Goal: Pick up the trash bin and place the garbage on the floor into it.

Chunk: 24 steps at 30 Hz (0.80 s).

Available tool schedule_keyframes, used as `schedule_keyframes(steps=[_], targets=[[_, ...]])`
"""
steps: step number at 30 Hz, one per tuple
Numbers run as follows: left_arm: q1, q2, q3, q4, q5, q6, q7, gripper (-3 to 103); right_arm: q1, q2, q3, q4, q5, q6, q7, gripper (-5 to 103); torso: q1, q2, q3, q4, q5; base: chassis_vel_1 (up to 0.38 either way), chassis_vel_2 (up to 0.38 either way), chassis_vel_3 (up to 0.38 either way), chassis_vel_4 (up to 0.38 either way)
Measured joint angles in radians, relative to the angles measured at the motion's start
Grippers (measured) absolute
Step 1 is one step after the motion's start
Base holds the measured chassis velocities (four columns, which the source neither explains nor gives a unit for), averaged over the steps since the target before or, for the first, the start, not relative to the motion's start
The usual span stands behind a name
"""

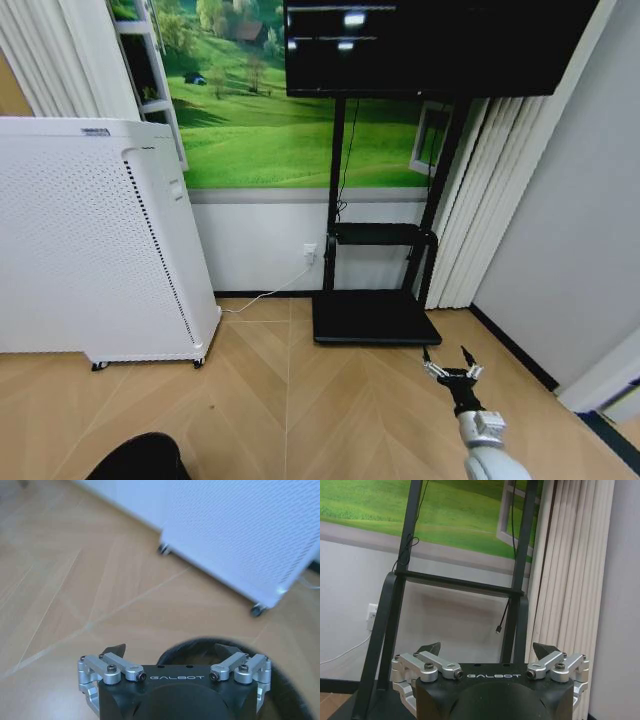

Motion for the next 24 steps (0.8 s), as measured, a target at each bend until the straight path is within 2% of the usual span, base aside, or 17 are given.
schedule_keyframes(steps=[1, 2, 3, 4, 5, 6, 7, 9, 12, 14, 15, 19, 24], targets=[[0.010, 0.003, -0.015, -0.041, 0.069, -0.028, 0.066, 99, -0.010, 0.001, 0.001, 0.018, 0.001, -0.011, 0.000, 100, 0.000, 0.000, 0.000, -0.0003, -0.0002, 0.000, 0.000, 0.000, 0.000], [0.014, 0.007, -0.027, -0.087, 0.178, -0.074, 0.162, 100, -0.029, 0.000, 0.008, 0.049, 0.002, -0.040, -0.006, 100, 0.000, 0.000, 0.000, 0.0001, 0.0008, 0.000, 0.000, 0.000, 0.000], [0.014, 0.007, -0.027, -0.087, 0.178, -0.074, 0.162, 100, -0.029, 0.000, 0.008, 0.049, 0.002, -0.040, -0.006, 100, 0.000, 0.000, 0.000, 0.0001, 0.0008, 0.000, 0.000, 0.000, 0.000], [0.008, 0.014, -0.029, -0.120, 0.271, -0.115, 0.239, 100, -0.053, -0.002, 0.018, 0.085, 0.010, -0.071, -0.019, 100, 0.000, 0.000, 0.000, -0.0001, 0.0005, 0.000, 0.000, 0.000, 0.000], [-0.006, 0.025, -0.023, -0.145, 0.336, -0.133, 0.285, 100, -0.074, -0.004, 0.023, 0.126, 0.015, -0.092, -0.025, 100, 0.000, 0.000, 0.000, -0.0006, -0.0004, 0.000, 0.000, 0.000, 0.000], [-0.006, 0.025, -0.023, -0.145, 0.336, -0.133, 0.285, 100, -0.074, -0.004, 0.023, 0.126, 0.015, -0.092, -0.025, 100, 0.000, 0.000, 0.000, -0.0006, -0.0004, 0.000, 0.000, 0.000, 0.000], [-0.033, 0.044, -0.005, -0.168, 0.401, -0.145, 0.330, 100, -0.095, -0.004, 0.030, 0.177, 0.019, -0.118, -0.032, 100, 0.000, 0.000, 0.000, -0.0002, 0.0001, 0.000, 0.000, 0.000, 0.000], [-0.089, 0.087, 0.044, -0.180, 0.489, -0.155, 0.378, 100, -0.125, -0.001, 0.034, 0.262, 0.045, -0.157, -0.034, 100, 0.000, 0.000, 0.000, -0.0003, -0.0006, 0.000, 0.000, 0.000, 0.000], [-0.117, 0.106, 0.069, -0.179, 0.525, -0.162, 0.400, 100, -0.141, 0.000, 0.031, 0.303, 0.069, -0.177, -0.033, 100, 0.000, 0.000, 0.000, -0.0004, -0.0008, 0.000, 0.000, 0.000, 0.000], [-0.178, 0.148, 0.129, -0.171, 0.581, -0.172, 0.446, 100, -0.165, 0.000, 0.002, 0.388, 0.107, -0.222, -0.017, 100, 0.000, 0.000, 0.000, -0.0010, -0.0007, 0.000, 0.000, 0.000, 0.000], [-0.190, 0.153, 0.144, -0.169, 0.598, -0.180, 0.458, 100, -0.167, -0.006, -0.020, 0.416, 0.116, -0.251, -0.003, 100, 0.000, 0.000, 0.000, -0.0005, -0.0005, 0.000, 0.000, 0.000, 0.000], [-0.213, 0.163, 0.176, -0.163, 0.628, -0.197, 0.476, 100, -0.189, 0.000, -0.050, 0.464, 0.115, -0.284, 0.010, 100, 0.000, 0.000, 0.000, 0.0003, -0.0002, 0.000, 0.000, 0.000, 0.000], [-0.227, 0.162, 0.222, -0.166, 0.641, -0.217, 0.489, 100, -0.256, 0.016, -0.049, 0.518, 0.078, -0.291, 0.011, 100, 0.000, 0.000, 0.000, -0.0004, -0.0002, 0.000, 0.000, 0.000, 0.000]])
